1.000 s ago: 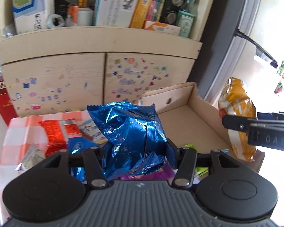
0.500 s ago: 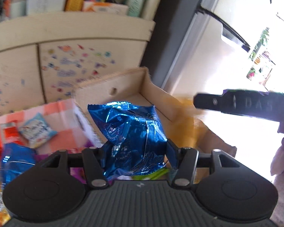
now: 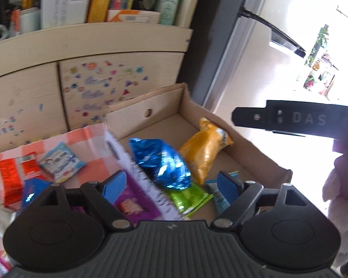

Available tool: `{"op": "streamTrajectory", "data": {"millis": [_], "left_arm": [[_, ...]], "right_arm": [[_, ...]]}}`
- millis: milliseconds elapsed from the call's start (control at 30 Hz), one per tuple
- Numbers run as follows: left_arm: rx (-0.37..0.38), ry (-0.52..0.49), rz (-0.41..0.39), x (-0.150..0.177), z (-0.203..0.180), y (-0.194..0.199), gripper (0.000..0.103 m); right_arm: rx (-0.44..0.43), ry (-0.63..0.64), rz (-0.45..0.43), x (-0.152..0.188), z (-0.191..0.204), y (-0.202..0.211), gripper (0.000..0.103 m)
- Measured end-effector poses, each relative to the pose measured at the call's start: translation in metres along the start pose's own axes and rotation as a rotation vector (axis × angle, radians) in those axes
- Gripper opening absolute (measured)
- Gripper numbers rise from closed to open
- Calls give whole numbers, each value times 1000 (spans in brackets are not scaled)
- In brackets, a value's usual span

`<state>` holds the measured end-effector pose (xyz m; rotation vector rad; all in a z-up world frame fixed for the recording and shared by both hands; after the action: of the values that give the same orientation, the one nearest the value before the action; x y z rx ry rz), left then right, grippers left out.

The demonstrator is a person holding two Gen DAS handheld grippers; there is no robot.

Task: Organize snacks
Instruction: 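Open both tools to drop yellow and blue foil packets into the box, then move right tool to purple packet while left tool reaches another blue foil packet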

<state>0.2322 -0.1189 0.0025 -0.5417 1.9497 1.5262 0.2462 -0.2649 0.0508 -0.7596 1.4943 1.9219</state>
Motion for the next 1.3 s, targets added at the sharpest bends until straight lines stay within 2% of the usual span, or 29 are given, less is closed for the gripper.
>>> {"op": "streamTrajectory", "data": {"millis": [133, 300, 533, 700, 900, 1200, 1233, 1300], "left_arm": [[-24, 26, 8, 0, 22, 9, 85], [-84, 34, -2, -1, 49, 20, 85], [-165, 95, 7, -5, 91, 26, 85], [-234, 132, 18, -3, 117, 14, 85], [-306, 141, 83, 10, 131, -13, 85], [-354, 72, 146, 25, 131, -48, 85], [-348, 64, 151, 27, 130, -49, 83], [-332, 46, 153, 29, 129, -50, 69]], "right_arm": [[-31, 10, 5, 1, 7, -2, 79], [-73, 36, 11, 3, 20, -6, 81], [-147, 91, 34, 9, 42, -11, 81], [-193, 138, 53, 15, 58, -14, 81], [-239, 137, 88, 21, 68, -21, 81], [-285, 152, 127, 31, 83, -31, 81], [-291, 144, 135, 32, 84, -33, 81], [-301, 128, 151, 34, 85, -38, 81]]}}
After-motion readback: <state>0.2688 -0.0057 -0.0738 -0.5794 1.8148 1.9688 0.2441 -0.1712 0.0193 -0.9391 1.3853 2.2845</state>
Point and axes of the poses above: each gripper's, at about its wrist camera, not at the fingertips, and y roughly against the way its jaws point, z to its left, x to its underside, the point moved 3 cm from there along -y, roughly the way its jaws point, and after that the axes turned 5 degrees about -x, right-handed, at the moved point
